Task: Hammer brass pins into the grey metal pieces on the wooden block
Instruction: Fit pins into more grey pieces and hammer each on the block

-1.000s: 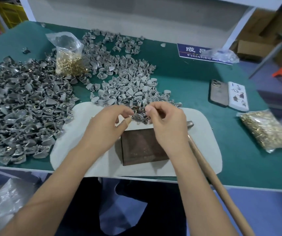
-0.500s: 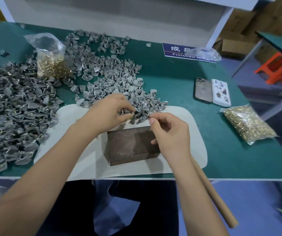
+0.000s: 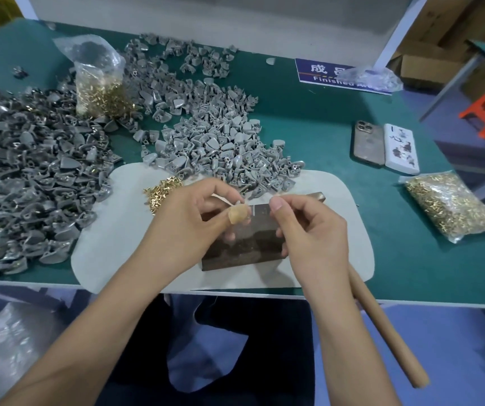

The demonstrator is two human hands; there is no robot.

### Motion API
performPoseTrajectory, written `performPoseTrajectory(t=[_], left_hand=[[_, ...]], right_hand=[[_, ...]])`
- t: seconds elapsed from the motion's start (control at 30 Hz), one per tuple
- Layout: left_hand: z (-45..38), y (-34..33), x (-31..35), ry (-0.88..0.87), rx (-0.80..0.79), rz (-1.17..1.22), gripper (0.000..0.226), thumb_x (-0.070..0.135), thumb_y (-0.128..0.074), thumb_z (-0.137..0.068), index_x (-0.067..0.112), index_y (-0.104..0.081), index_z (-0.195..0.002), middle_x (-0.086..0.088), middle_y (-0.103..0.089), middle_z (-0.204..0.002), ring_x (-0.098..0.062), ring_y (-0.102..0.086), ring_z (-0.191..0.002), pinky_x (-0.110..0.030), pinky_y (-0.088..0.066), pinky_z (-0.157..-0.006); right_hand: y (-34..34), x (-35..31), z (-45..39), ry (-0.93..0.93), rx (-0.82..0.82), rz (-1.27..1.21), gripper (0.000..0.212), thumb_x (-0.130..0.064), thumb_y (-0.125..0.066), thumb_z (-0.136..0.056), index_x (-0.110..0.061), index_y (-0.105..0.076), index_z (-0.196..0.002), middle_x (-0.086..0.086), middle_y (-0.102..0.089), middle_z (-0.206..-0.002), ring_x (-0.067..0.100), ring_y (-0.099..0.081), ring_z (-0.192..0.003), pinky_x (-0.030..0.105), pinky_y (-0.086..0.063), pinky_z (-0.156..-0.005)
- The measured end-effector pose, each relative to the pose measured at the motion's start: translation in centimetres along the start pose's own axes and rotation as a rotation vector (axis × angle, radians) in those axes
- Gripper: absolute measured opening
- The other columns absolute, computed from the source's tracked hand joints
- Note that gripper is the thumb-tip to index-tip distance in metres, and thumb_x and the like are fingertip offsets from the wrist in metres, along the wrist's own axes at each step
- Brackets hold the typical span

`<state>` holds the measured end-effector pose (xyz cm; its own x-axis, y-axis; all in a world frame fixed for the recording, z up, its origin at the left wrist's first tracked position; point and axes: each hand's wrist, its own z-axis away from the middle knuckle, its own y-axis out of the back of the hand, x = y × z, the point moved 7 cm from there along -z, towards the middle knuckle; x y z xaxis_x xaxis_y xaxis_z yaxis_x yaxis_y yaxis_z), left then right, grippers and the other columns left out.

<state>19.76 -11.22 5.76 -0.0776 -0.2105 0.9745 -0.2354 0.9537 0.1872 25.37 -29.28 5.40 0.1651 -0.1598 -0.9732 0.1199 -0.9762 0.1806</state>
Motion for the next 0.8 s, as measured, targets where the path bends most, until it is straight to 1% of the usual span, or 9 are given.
performPoseTrajectory(t=[0.07,0.13,0.27,0.33,0.43,0.53,0.6,0.7,0.8], left_hand=[[0.3,-0.4,0.0,-0.037,-0.004,-0.088,0.009,0.031,-0.078,-0.087,0.032,-0.068,-0.085,0.01,-0.075,-0.08,-0.007,-0.066,-0.064,-0.014,-0.046,-0.064],[0.6,-0.7,0.2,-0.101,0.005,-0.253,0.01,0.032,-0.08,-0.084,0.034,-0.071,-0.081,0.016,-0.068,-0.076,-0.002,-0.057,-0.069,-0.01,-0.039,-0.065],[1.5,-0.2,0.3,-0.121,0.053,-0.436,0.005,0.033,-0.081,-0.082,0.035,-0.076,-0.084,0.021,-0.064,-0.077,-0.005,-0.053,-0.077,-0.013,-0.036,-0.068],[1.9,-0.2,0.6,-0.167,0.037,-0.507,0.006,0.033,-0.078,-0.084,0.033,-0.077,-0.09,0.021,-0.064,-0.075,-0.004,-0.054,-0.081,-0.014,-0.038,-0.072],[2.2,-0.4,0.9,-0.201,0.009,-0.575,0.008,0.036,-0.073,-0.087,0.033,-0.077,-0.093,0.017,-0.063,-0.083,-0.005,-0.05,-0.086,-0.017,-0.038,-0.08],[2.3,-0.4,0.9,-0.2,0.008,-0.604,0.006,0.033,-0.074,-0.088,0.031,-0.077,-0.092,0.016,-0.064,-0.086,-0.01,-0.05,-0.089,-0.021,-0.038,-0.083],[2.3,-0.2,0.9,-0.194,0.015,-0.607,0.005,0.03,-0.075,-0.087,0.03,-0.078,-0.092,0.017,-0.065,-0.086,-0.012,-0.051,-0.089,-0.024,-0.039,-0.084],[2.3,0.0,0.8,-0.183,0.023,-0.616,0.006,0.031,-0.076,-0.087,0.03,-0.079,-0.093,0.019,-0.064,-0.085,-0.012,-0.05,-0.089,-0.027,-0.04,-0.083],[2.4,0.1,0.6,-0.176,0.031,-0.615,0.008,0.034,-0.076,-0.086,0.033,-0.078,-0.093,0.019,-0.064,-0.084,-0.012,-0.05,-0.089,-0.035,-0.045,-0.08]], right_hand=[[0.2,-0.1,0.2,0.023,0.015,0.02,0.015,-0.037,-0.074,-0.091,-0.024,-0.075,-0.082,-0.014,-0.061,-0.061,0.005,-0.052,-0.058,0.026,-0.043,-0.06],[0.5,-0.4,0.3,0.063,0.026,0.061,0.018,-0.036,-0.074,-0.093,-0.024,-0.073,-0.079,-0.013,-0.064,-0.063,0.004,-0.054,-0.061,0.022,-0.044,-0.063],[0.6,-1.0,0.7,0.146,-0.024,0.091,0.014,-0.031,-0.077,-0.091,-0.024,-0.074,-0.079,-0.006,-0.069,-0.074,0.006,-0.06,-0.07,0.018,-0.046,-0.068],[0.4,-1.2,1.1,0.205,-0.062,0.15,0.008,-0.026,-0.078,-0.089,-0.027,-0.076,-0.081,-0.006,-0.066,-0.075,0.011,-0.059,-0.075,0.024,-0.044,-0.071],[-0.1,-0.7,1.4,0.234,-0.115,0.236,0.01,-0.023,-0.077,-0.089,-0.028,-0.077,-0.081,-0.006,-0.065,-0.074,0.017,-0.056,-0.081,0.034,-0.043,-0.076],[-0.8,-0.3,1.6,0.257,-0.141,0.287,0.007,-0.026,-0.076,-0.088,-0.028,-0.079,-0.081,-0.006,-0.058,-0.067,0.016,-0.053,-0.076,0.049,-0.046,-0.083],[-1.2,-0.2,1.8,0.251,-0.153,0.284,0.005,-0.028,-0.076,-0.087,-0.029,-0.079,-0.083,-0.005,-0.054,-0.066,0.016,-0.052,-0.074,0.054,-0.046,-0.081],[-1.4,-0.4,1.7,0.268,-0.159,0.296,0.005,-0.026,-0.078,-0.087,-0.03,-0.08,-0.084,-0.007,-0.048,-0.062,0.013,-0.048,-0.07,0.047,-0.044,-0.075],[-1.7,-1.0,1.7,0.291,-0.193,0.339,0.008,-0.025,-0.079,-0.088,-0.03,-0.081,-0.083,-0.01,-0.045,-0.059,0.014,-0.047,-0.069,0.043,-0.041,-0.074]])
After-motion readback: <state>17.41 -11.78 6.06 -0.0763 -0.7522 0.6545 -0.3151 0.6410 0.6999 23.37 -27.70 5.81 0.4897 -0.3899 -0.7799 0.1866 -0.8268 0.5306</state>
